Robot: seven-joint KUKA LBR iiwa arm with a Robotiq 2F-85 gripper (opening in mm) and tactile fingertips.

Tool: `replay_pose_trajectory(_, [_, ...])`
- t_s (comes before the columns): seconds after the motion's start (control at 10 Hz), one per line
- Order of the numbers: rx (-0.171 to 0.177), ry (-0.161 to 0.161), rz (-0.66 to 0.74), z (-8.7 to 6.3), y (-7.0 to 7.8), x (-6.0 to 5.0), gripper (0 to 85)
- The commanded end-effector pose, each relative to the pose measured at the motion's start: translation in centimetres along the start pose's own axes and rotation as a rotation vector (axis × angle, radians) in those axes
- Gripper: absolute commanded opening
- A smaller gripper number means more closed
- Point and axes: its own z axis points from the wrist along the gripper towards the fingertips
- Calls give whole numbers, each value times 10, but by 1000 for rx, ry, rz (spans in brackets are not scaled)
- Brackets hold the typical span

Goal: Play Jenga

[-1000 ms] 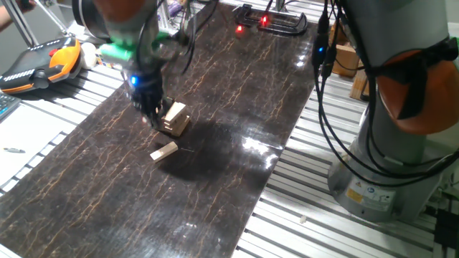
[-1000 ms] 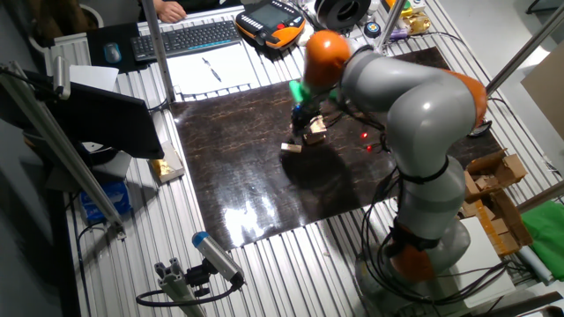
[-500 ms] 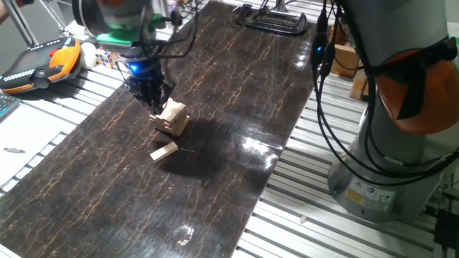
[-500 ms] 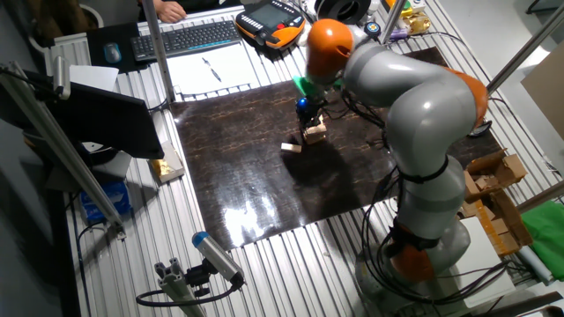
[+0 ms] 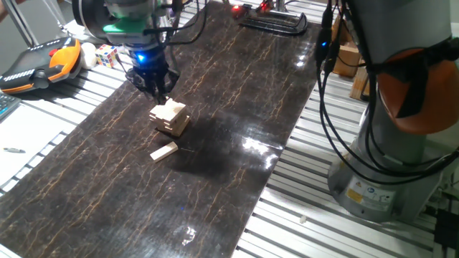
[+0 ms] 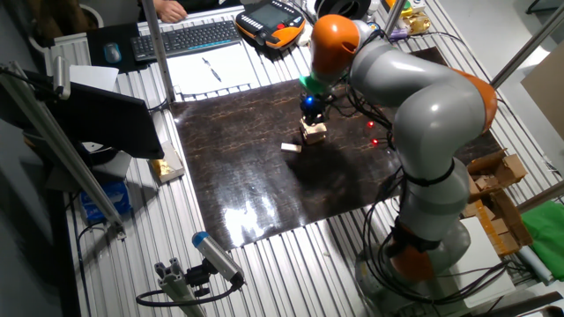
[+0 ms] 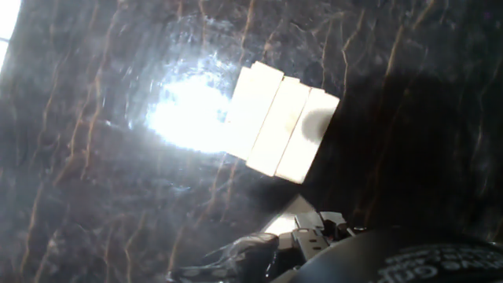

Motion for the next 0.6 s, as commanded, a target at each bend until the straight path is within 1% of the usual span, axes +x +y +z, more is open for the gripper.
replay_pose_trajectory(0.0, [39,-27,-958,-1,-2,0,7])
replay_pose_trajectory(0.1, [42,-41,-979,-2,-6,-1,7])
replay_pose_trajectory(0.2, [38,-48,-994,-3,-9,-3,7])
replay_pose_trajectory(0.3, [40,-67,-1028,-4,-13,-6,7])
replay_pose_trajectory(0.4, [54,-86,-1060,-5,-13,-9,7])
replay_pose_trajectory(0.5, [76,-107,-1103,-7,-13,-13,7])
